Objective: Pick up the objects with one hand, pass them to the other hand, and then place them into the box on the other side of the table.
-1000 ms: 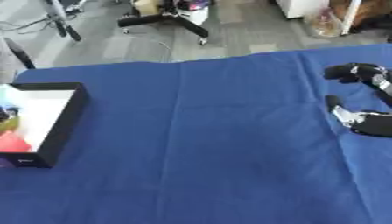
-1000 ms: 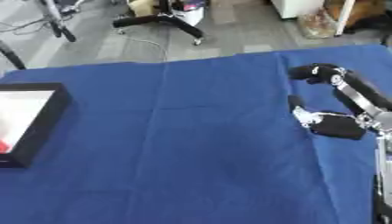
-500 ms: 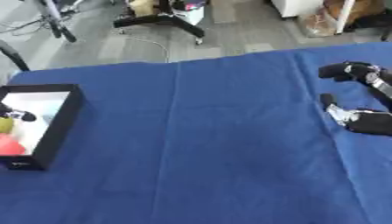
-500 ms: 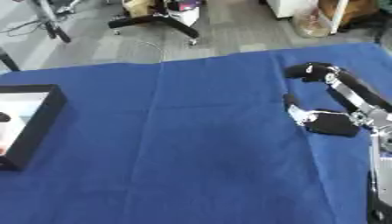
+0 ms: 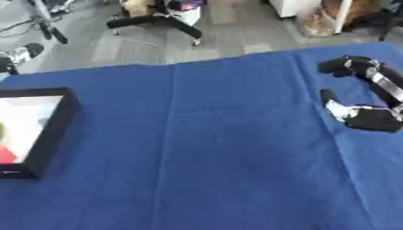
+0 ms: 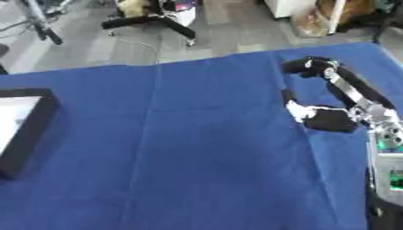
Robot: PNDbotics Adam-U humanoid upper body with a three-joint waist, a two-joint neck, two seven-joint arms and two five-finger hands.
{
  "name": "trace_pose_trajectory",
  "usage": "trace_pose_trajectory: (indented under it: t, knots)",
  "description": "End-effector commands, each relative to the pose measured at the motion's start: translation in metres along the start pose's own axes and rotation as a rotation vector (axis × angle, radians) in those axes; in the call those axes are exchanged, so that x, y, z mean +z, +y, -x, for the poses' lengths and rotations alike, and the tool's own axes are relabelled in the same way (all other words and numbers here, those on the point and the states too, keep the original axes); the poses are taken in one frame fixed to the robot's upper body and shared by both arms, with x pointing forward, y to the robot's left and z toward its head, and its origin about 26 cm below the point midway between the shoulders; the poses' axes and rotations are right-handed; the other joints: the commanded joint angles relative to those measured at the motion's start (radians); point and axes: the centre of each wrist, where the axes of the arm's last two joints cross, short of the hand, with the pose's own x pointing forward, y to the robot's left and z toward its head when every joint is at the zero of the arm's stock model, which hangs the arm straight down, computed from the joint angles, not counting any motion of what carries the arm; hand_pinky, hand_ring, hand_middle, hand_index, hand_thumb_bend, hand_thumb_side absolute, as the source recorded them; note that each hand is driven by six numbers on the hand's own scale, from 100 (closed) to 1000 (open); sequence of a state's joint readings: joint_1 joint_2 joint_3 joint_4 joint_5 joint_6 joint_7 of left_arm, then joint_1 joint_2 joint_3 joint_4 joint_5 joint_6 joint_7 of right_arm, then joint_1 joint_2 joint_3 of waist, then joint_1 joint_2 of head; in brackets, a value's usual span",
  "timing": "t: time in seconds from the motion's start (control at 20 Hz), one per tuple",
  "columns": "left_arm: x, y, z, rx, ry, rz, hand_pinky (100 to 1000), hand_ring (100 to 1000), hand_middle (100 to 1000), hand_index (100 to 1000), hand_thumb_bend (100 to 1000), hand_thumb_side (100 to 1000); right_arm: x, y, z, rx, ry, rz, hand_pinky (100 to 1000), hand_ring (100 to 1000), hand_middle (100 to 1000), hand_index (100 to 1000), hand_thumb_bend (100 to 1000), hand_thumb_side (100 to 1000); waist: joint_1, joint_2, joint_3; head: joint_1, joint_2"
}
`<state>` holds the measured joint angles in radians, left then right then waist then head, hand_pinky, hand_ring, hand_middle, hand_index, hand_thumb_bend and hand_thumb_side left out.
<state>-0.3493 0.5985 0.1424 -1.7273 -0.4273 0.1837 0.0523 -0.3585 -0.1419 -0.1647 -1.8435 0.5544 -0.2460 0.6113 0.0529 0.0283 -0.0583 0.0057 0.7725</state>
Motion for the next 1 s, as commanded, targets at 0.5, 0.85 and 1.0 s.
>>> trace_pose_trajectory:
  t: [0.5,0.85,1.0]
  knots:
    - [0.054,-0.091,-0.071,0.696,-0.062,-0.166,792,730,752,839,612,597,0.021,0.012,0.005,-0.203,-0.008,0.299,813,831,805,844,100,372,-0.062,0.046,-0.028,-0.146,-0.002]
    - [0.063,-0.114,-0.070,0.755,-0.031,-0.123,787,730,754,835,613,606,0.036,0.018,0.011,-0.284,0.022,0.367,805,825,802,825,100,391,-0.067,0.048,-0.014,-0.169,-0.002]
    - [0.066,-0.119,-0.068,0.760,-0.017,-0.106,786,728,754,834,613,607,0.037,0.018,0.011,-0.293,0.019,0.368,806,821,793,823,100,388,-0.062,0.047,-0.013,-0.104,-0.002]
